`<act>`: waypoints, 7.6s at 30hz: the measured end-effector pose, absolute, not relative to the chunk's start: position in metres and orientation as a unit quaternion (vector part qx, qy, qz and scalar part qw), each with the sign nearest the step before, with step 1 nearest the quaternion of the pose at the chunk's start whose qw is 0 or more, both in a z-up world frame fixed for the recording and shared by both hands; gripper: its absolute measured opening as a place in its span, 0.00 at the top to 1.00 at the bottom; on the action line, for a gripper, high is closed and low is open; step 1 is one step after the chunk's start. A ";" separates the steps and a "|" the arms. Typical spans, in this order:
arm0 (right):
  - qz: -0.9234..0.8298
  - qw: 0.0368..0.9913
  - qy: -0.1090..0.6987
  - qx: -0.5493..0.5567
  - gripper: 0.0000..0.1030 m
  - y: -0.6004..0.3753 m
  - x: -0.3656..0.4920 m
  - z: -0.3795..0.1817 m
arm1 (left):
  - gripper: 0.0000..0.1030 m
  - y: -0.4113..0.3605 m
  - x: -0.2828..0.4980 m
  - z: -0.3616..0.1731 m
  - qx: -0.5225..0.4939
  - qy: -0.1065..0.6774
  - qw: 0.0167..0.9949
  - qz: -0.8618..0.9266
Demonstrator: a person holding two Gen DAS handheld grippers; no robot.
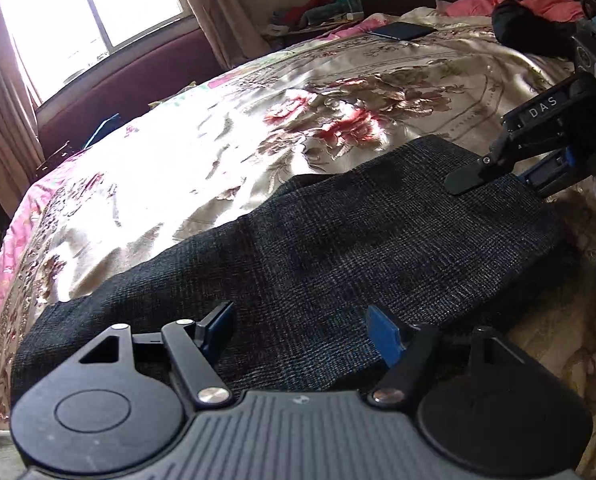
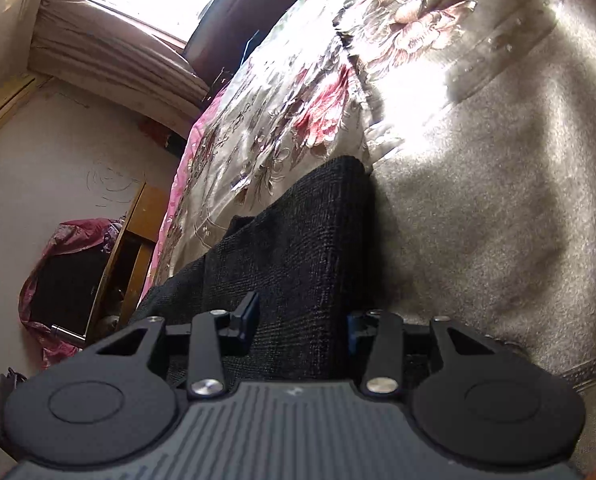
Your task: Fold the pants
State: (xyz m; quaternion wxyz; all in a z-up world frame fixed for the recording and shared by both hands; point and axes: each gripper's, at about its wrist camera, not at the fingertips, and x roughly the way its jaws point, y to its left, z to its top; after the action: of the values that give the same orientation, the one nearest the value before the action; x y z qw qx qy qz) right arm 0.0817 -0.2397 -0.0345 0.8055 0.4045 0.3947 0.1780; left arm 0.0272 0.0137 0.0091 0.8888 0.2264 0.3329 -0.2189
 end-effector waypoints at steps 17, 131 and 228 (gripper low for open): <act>0.081 0.848 0.404 0.334 0.94 -0.343 0.071 -0.006 | 0.21 -0.086 -0.004 0.007 0.165 0.329 0.860 -0.353; 0.175 0.907 0.382 -0.004 0.69 -0.085 0.082 0.046 | 0.15 0.078 0.034 0.019 0.064 0.414 0.903 -0.094; -0.184 0.905 0.340 0.175 0.69 -0.443 -0.069 0.062 | 0.06 -0.322 -0.005 0.061 0.062 0.365 0.861 -0.348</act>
State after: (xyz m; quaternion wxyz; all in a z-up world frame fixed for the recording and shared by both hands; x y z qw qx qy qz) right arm -0.0693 -0.4427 0.0616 0.9055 0.1747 0.3405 -0.1835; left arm -0.0051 -0.3219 0.0605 0.8614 0.0623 0.3645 -0.3483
